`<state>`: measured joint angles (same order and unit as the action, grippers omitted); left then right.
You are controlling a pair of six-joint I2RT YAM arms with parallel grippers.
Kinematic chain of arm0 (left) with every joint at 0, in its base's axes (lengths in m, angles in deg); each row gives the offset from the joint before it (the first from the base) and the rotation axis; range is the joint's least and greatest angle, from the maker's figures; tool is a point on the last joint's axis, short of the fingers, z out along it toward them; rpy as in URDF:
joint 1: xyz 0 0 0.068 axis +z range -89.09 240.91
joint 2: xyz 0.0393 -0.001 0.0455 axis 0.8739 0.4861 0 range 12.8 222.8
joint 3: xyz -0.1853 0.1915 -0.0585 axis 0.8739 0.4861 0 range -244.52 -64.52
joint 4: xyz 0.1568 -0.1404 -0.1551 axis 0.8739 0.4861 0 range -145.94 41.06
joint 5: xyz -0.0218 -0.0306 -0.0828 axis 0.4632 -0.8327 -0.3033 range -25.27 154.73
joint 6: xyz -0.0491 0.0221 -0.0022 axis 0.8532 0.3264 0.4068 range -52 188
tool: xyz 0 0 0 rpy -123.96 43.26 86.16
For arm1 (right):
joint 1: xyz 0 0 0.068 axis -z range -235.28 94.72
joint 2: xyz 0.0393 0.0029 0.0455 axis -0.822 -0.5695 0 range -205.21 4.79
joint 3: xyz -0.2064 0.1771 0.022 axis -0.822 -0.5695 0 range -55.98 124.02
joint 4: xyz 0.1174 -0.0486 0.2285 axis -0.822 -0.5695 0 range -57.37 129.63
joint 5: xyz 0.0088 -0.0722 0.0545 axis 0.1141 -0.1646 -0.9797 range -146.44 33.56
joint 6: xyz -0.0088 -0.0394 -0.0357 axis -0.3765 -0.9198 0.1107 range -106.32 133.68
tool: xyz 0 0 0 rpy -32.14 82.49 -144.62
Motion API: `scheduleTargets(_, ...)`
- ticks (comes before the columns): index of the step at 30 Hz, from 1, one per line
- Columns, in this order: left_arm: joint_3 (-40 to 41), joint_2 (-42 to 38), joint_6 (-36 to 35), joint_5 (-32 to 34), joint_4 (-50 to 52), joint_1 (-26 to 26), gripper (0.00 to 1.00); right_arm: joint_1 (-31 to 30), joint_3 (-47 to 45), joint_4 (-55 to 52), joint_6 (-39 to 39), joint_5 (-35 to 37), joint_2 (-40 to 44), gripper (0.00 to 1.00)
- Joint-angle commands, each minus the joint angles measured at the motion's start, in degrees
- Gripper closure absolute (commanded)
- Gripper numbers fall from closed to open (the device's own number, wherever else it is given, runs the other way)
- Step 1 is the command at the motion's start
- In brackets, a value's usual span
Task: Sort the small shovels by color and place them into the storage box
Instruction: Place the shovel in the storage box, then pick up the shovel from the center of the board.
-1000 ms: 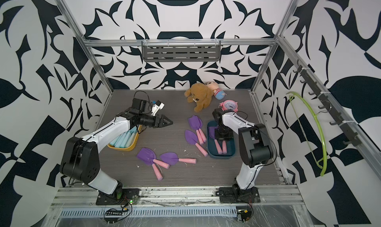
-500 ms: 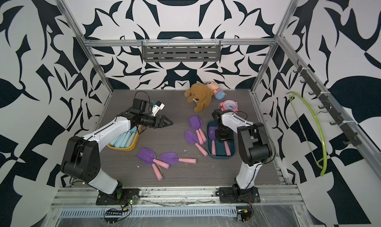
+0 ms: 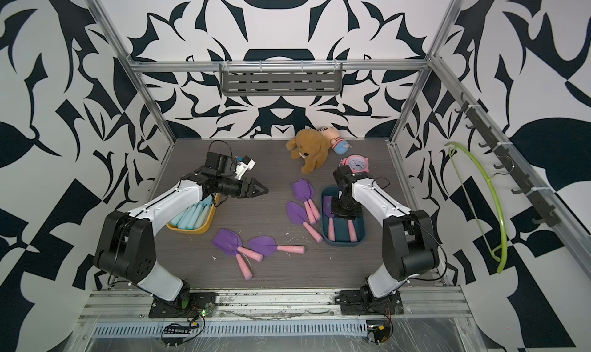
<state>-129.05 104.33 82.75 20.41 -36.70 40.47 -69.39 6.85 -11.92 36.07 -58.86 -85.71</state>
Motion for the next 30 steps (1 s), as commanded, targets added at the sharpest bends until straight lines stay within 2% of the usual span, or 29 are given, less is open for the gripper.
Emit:
scheduleTargets(1, -2.21, 0.76, -2.56, 0.22, 2.29, -0.19, 0.19, -2.2, 2.78, 0.42, 0.61, -1.66, 0.78, 0.67)
scheduleTargets(8, -3.45, -0.12, -8.19, 3.08, 5.73, 0.21, 0.18, -12.63, 17.56, -5.73, -4.33, 4.99, -5.38, 0.67)
scheduleTargets(12, -2.98, -1.18, -8.51, 3.12, 5.54, 1.84, 0.17, -15.61, 24.13, -8.19, -5.33, 5.93, -12.34, 0.67)
scheduleTargets(19, -1.49, -3.39, -8.15, 2.61, 4.42, 5.17, 0.17, -17.24, 30.02, -8.17, -5.98, 5.35, -23.47, 0.67)
scheduleTargets(30, 0.15, -4.33, -6.92, 1.6, 2.87, 7.21, 0.17, -17.25, 32.48, -6.2, -6.29, 6.12, -29.71, 0.66)
